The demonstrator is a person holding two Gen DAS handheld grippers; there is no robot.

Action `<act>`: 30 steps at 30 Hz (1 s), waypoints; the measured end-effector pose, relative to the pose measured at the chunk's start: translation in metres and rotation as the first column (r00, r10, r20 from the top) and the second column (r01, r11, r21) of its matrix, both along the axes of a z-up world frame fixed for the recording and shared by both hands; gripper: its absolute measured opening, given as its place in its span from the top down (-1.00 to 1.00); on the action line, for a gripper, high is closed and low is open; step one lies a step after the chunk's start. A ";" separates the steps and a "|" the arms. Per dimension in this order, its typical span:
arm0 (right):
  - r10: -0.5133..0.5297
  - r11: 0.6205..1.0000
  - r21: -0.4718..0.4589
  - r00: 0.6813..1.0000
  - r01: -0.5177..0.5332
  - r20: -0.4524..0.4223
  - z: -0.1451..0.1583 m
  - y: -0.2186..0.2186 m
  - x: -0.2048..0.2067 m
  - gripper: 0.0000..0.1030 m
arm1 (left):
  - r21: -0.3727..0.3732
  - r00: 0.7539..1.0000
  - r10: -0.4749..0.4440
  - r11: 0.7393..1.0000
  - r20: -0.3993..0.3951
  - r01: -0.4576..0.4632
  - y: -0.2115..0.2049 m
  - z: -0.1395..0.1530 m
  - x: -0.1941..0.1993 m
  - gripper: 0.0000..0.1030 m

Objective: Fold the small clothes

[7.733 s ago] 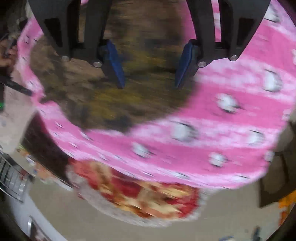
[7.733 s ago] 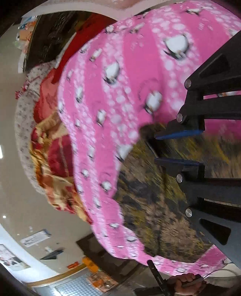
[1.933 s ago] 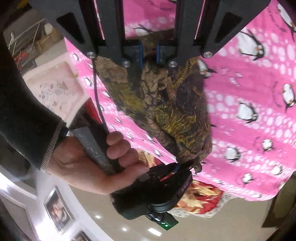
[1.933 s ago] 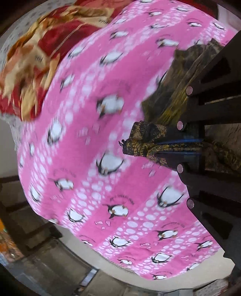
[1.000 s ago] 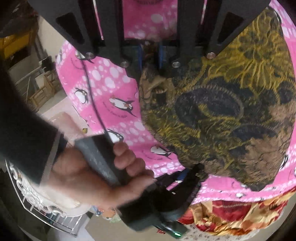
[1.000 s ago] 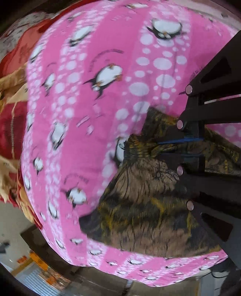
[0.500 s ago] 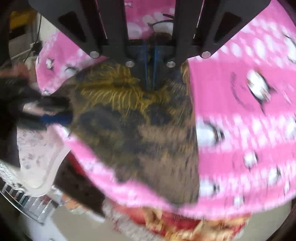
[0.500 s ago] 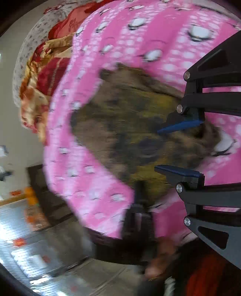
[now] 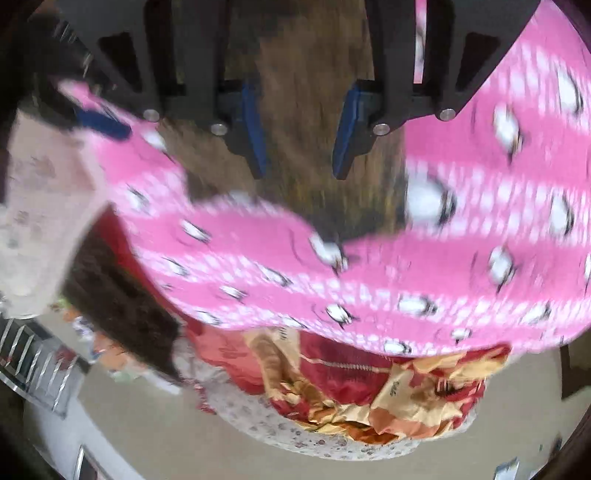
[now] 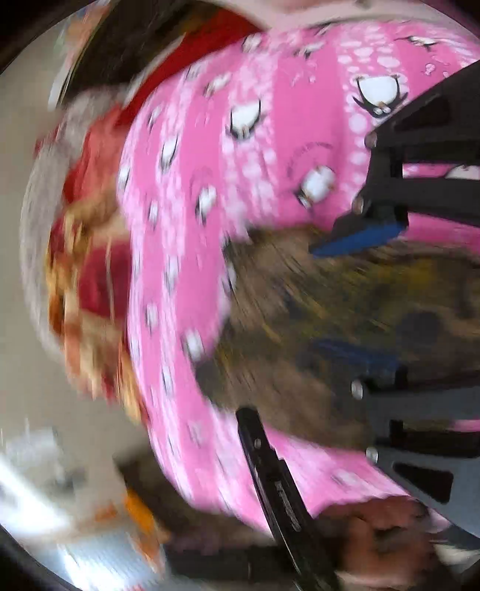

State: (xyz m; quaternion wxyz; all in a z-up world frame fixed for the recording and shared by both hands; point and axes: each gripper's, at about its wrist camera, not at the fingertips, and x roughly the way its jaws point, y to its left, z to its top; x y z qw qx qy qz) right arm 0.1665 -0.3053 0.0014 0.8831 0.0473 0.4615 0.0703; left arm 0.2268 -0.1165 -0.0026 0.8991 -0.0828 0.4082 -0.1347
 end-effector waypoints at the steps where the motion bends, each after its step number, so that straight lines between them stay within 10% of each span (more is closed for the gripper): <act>1: -0.053 0.999 0.009 0.998 0.053 -0.020 -0.010 0.004 0.013 -0.05 | 0.019 1.000 0.016 1.000 -0.014 -0.016 -0.004 -0.008 0.014 0.33; 6: -0.122 0.988 -0.090 0.992 0.123 0.018 -0.073 0.014 0.034 -0.07 | 0.053 0.998 0.057 0.997 -0.007 -0.056 -0.009 -0.057 0.028 0.29; 14: -0.127 0.992 -0.025 0.992 0.127 0.029 -0.076 0.004 0.041 -0.16 | 0.064 0.999 0.047 0.997 -0.012 -0.046 -0.012 -0.056 0.032 0.20; 18: -0.103 0.994 0.022 0.995 0.103 0.011 -0.065 0.001 0.033 -0.25 | 0.076 1.000 -0.011 0.997 -0.027 0.013 0.013 -0.021 0.014 0.00; 20: -0.122 0.989 0.089 0.992 0.119 0.035 -0.043 -0.014 0.015 -0.27 | 0.125 1.000 -0.009 0.992 0.014 0.007 0.036 -0.004 -0.007 -0.49; 24: -0.136 0.989 0.069 0.989 0.133 0.049 -0.014 -0.042 -0.020 -0.54 | 0.300 0.999 0.012 0.954 0.033 -0.022 0.074 0.007 -0.051 -0.51; 30: -0.086 0.996 -0.007 0.996 0.086 0.013 -0.003 -0.049 -0.063 -0.58 | 0.231 0.999 0.049 0.972 0.023 -0.053 0.085 0.000 -0.092 -0.51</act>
